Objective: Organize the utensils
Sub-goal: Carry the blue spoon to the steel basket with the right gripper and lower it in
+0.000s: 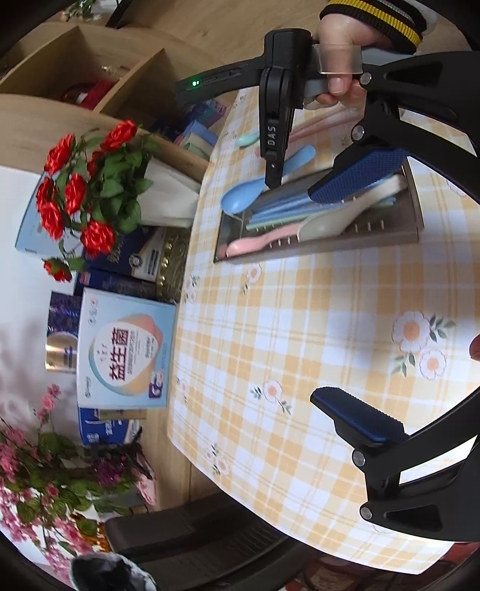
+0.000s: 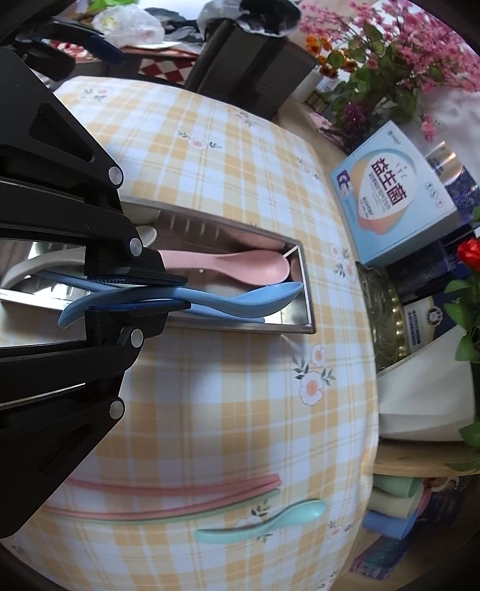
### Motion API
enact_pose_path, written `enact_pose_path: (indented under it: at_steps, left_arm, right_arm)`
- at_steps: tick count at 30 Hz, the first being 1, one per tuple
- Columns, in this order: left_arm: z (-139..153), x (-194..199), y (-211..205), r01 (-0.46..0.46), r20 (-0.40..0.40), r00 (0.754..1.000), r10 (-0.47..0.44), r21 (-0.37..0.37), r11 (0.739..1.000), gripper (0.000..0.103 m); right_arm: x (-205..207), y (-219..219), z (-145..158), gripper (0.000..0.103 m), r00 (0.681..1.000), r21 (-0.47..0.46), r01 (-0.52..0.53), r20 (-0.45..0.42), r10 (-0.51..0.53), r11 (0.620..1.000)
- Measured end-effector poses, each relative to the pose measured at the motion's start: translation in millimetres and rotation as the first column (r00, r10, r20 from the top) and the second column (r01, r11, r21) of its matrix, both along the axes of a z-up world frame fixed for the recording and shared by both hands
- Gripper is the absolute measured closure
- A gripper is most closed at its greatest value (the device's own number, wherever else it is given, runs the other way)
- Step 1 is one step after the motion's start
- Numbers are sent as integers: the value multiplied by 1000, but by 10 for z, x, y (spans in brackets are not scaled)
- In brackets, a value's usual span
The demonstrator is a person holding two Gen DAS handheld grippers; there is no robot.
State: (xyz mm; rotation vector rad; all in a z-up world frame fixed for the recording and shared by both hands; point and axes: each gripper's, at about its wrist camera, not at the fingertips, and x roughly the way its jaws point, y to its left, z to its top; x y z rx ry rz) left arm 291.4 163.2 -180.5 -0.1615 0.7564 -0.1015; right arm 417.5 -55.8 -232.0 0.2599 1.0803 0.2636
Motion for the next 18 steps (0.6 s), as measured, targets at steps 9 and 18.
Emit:
enact_pose_path:
  at_steps: [9, 18]
  left_arm:
    - [-14, -12, 207, -77, -31, 997, 77, 2, 997, 6]
    - [51, -34, 214, -93, -39, 995, 94, 14, 996, 6]
  right_arm:
    - [165, 34, -131, 96, 998, 64, 51, -39, -48, 997]
    - [185, 85, -154, 94, 999, 106, 13, -40, -9, 994]
